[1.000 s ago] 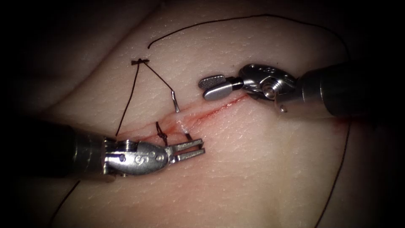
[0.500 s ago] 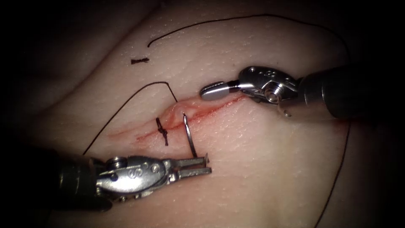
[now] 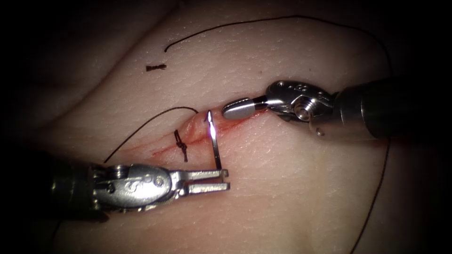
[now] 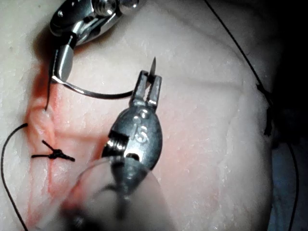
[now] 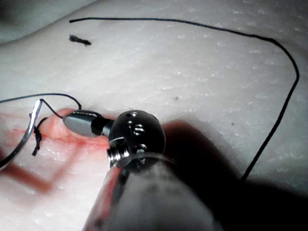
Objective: Wound Closure
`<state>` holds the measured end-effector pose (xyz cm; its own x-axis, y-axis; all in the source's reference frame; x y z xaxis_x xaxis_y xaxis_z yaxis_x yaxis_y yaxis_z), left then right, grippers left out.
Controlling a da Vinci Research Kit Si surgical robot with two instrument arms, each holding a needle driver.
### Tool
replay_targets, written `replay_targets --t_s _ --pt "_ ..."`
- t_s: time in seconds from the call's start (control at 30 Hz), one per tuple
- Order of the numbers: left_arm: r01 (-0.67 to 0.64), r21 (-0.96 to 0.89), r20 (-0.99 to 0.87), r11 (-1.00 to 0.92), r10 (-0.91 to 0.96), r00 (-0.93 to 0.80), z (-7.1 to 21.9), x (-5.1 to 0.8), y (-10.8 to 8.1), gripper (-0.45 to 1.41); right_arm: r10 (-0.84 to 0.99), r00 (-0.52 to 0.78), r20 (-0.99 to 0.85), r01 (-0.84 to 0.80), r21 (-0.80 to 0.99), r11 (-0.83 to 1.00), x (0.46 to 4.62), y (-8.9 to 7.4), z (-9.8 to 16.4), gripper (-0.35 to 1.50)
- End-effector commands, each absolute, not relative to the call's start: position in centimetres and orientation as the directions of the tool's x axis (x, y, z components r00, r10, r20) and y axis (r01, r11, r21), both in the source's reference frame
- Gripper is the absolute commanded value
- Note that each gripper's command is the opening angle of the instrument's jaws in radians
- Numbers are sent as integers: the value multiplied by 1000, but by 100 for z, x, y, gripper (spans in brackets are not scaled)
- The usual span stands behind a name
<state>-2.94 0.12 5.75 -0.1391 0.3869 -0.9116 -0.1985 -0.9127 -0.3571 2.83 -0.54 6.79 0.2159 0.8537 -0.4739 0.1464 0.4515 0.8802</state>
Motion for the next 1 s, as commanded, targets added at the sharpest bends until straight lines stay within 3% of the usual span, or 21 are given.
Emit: replay_targets --t_s 0.03,0.1,0.33,0.47,0.63,0.83,1.0 --pt "-212 -326 -918 -921 362 -160 579 -298 9 -45 857 217 -468 148 883 445 289 -59 682 -20" --pt "-226 -273 -929 -935 317 -189 576 -295 17 -45 862 219 -457 146 889 435 288 -62 681 -18" --pt "-255 -107 -944 -961 179 -277 563 -288 41 -45 909 235 -343 119 939 324 288 -67 677 24" --pt "-265 -35 -940 -964 122 -318 557 -284 52 -45 929 242 -280 104 959 262 287 -68 675 83" --pt "-268 44 -931 -962 58 -361 556 -282 57 -45 950 242 -197 92 979 179 283 -64 668 123" --pt "-265 107 -918 -958 8 -397 573 -289 33 -45 959 237 -157 97 986 138 279 -56 654 127" --pt "-237 134 -904 -962 -20 -427 596 -297 13 -45 964 231 -131 98 989 111 278 -51 648 115"
